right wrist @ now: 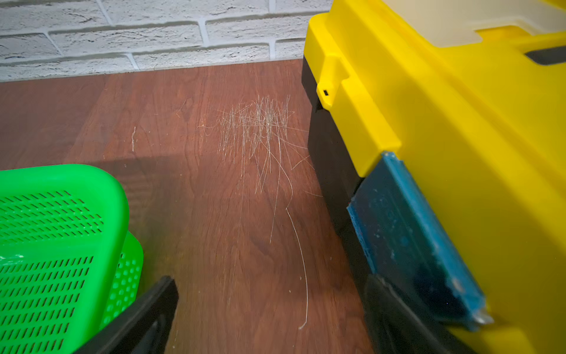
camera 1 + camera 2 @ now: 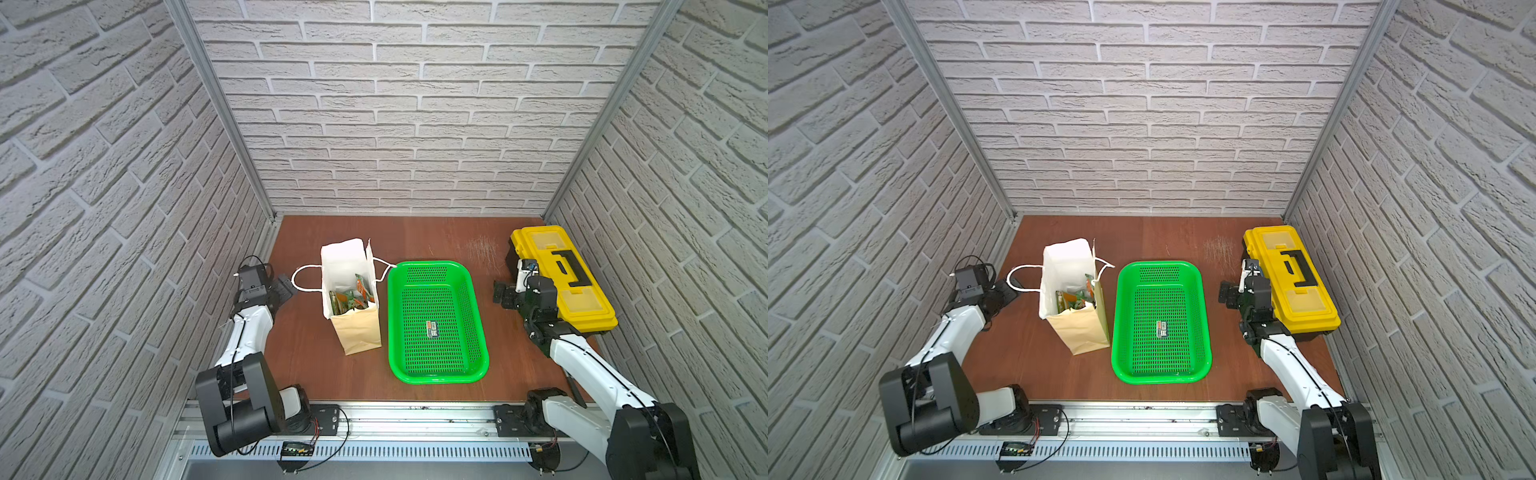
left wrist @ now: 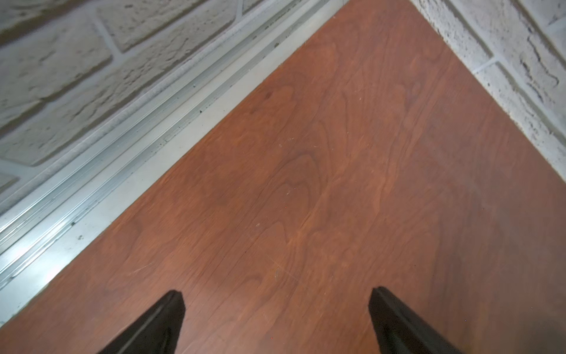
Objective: Place the condiment packets inside the bag
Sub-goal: Reset both arms
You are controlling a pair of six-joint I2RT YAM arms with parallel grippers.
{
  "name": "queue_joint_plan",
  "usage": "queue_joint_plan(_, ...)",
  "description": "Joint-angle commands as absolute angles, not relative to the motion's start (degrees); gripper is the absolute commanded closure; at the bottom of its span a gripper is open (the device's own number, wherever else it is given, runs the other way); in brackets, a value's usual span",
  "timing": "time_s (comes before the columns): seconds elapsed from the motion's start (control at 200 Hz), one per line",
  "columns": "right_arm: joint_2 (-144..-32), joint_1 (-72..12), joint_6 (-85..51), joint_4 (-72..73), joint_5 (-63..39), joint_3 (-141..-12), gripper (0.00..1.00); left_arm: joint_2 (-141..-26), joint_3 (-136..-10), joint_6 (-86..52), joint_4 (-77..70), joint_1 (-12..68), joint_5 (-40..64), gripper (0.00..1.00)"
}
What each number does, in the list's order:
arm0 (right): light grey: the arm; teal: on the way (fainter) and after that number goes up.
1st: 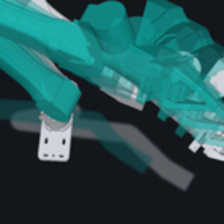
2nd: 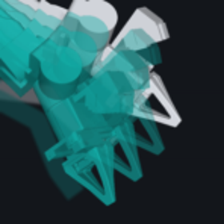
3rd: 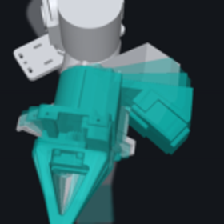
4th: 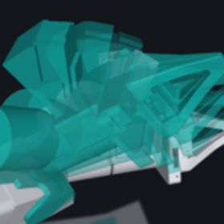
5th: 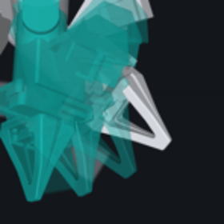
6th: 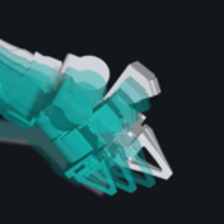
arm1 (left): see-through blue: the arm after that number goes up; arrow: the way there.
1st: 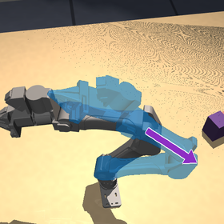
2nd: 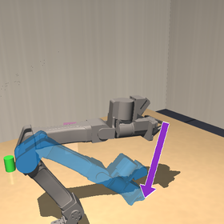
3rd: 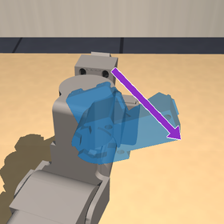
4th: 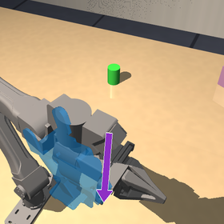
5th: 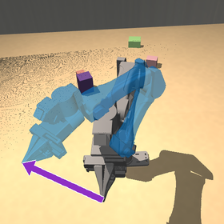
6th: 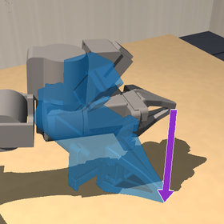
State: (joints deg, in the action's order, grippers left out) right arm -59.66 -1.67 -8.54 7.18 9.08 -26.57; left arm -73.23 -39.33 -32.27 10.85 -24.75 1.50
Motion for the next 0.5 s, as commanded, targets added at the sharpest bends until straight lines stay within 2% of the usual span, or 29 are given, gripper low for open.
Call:
queue_joint_plan(0.0,-60.6,-1.4,-7.2,15.6,10.3,-24.8,0.00,-74.3,-38.1,-27.6,3.4,-23.4,0.6,0.02)
queue_joint_plan(0.11,-63.8,-1.4,-7.5,21.9,11.3,-23.1,0.00,-76.2,-37.4,-24.2,-0.4,-21.4,-1.4,0.02)
queue_joint_plan(0.345,-75.3,-1.4,-5.1,44.6,12.6,-18.1,0.00,-81.4,-31.3,-14.9,-22.4,-17.2,5.5,0.02)
queue_joint_plan(0.425,-75.5,-1.5,-2.8,44.0,12.1,-18.9,0.00,-84.0,-31.6,-14.3,-26.3,-15.9,6.5,0.02)
queue_joint_plan(0.495,-76.3,-1.5,-1.5,49.0,12.1,-17.1,0.00,-85.8,-33.2,-11.4,-25.7,-13.6,4.7,0.02)
